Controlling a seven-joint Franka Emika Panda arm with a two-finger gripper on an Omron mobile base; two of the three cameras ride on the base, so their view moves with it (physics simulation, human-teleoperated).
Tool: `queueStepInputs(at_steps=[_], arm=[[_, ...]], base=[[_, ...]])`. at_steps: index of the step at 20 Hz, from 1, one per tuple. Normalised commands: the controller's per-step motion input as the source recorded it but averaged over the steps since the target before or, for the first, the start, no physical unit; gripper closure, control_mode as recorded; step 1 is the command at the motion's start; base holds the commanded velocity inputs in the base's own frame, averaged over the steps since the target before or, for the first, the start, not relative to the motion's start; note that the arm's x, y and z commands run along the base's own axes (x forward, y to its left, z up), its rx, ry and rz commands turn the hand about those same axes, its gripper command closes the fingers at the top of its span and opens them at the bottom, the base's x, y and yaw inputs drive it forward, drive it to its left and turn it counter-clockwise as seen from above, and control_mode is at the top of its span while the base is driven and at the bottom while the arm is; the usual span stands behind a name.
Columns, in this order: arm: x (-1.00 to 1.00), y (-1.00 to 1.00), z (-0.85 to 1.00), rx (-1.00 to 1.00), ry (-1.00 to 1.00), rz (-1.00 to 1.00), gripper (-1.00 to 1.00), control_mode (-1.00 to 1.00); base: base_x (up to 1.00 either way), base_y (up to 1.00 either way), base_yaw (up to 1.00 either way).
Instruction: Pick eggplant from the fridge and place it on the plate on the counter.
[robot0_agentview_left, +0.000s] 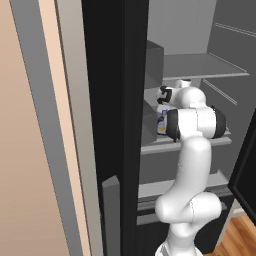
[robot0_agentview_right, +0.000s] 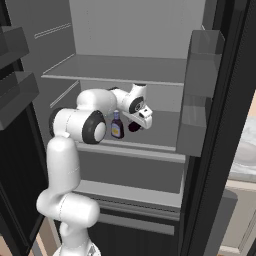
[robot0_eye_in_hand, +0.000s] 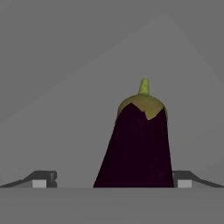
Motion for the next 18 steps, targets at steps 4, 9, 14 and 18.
queueStepInputs(at_steps=[4,9,14,18], arm=[[0.0,0.0,0.0,0.0,0.0,0.0,-1.0,-1.0],[0.0,0.0,0.0,0.0,0.0,0.0,-1.0,-1.0],[0.0,0.0,0.0,0.0,0.0,0.0,1.0,-1.0],[0.0,0.0,0.0,0.0,0.0,0.0,1.0,-1.0]], base=[[0.0,0.0,0.0],[0.0,0.0,0.0],[0.0,0.0,0.0],[0.0,0.0,0.0]])
